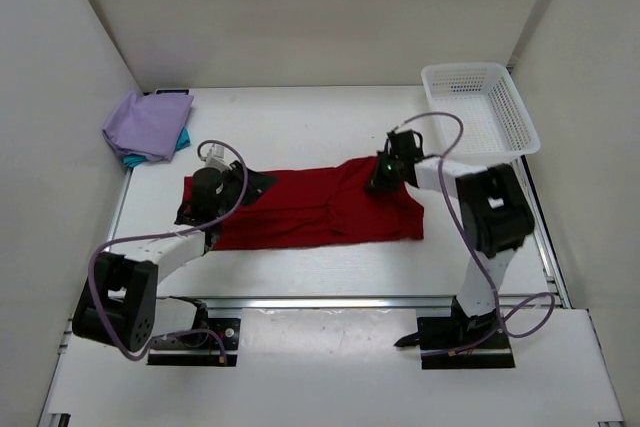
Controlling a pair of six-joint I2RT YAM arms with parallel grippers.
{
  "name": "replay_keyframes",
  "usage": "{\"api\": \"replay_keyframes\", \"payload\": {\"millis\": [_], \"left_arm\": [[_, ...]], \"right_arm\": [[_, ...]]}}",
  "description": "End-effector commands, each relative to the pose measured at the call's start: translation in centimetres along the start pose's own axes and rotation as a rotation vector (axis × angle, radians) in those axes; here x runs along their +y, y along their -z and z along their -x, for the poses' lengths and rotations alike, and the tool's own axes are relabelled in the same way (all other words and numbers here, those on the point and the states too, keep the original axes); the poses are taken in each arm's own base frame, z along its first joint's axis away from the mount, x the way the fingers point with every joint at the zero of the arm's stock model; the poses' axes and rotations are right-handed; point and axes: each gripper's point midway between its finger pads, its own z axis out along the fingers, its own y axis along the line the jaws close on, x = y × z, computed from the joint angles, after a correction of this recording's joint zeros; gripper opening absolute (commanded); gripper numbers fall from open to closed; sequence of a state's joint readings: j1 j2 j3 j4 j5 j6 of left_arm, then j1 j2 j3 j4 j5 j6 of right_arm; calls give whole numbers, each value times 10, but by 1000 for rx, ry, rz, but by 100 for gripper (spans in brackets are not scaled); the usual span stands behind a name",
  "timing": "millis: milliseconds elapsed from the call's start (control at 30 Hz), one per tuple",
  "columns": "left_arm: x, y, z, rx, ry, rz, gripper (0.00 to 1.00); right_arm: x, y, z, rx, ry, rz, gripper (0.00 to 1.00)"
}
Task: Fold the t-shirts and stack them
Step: Rotate the tshirt 90 degrees
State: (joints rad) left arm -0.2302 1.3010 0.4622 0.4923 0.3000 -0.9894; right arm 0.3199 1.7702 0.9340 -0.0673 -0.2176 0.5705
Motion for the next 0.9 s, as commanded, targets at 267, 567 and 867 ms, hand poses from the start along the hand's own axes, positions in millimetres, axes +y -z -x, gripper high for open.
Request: {"api": "replay_keyframes", "payload": {"millis": [267, 567, 867], "left_arm": [[16, 58, -36, 49, -114, 60, 32], [45, 76, -47, 74, -162, 146, 36], [1, 53, -30, 134, -222, 45, 38]], "right_arm": [[167, -109, 183, -44, 170, 287, 2], [208, 16, 279, -358, 325, 372, 31], [231, 108, 174, -172, 530, 107, 10]]}}
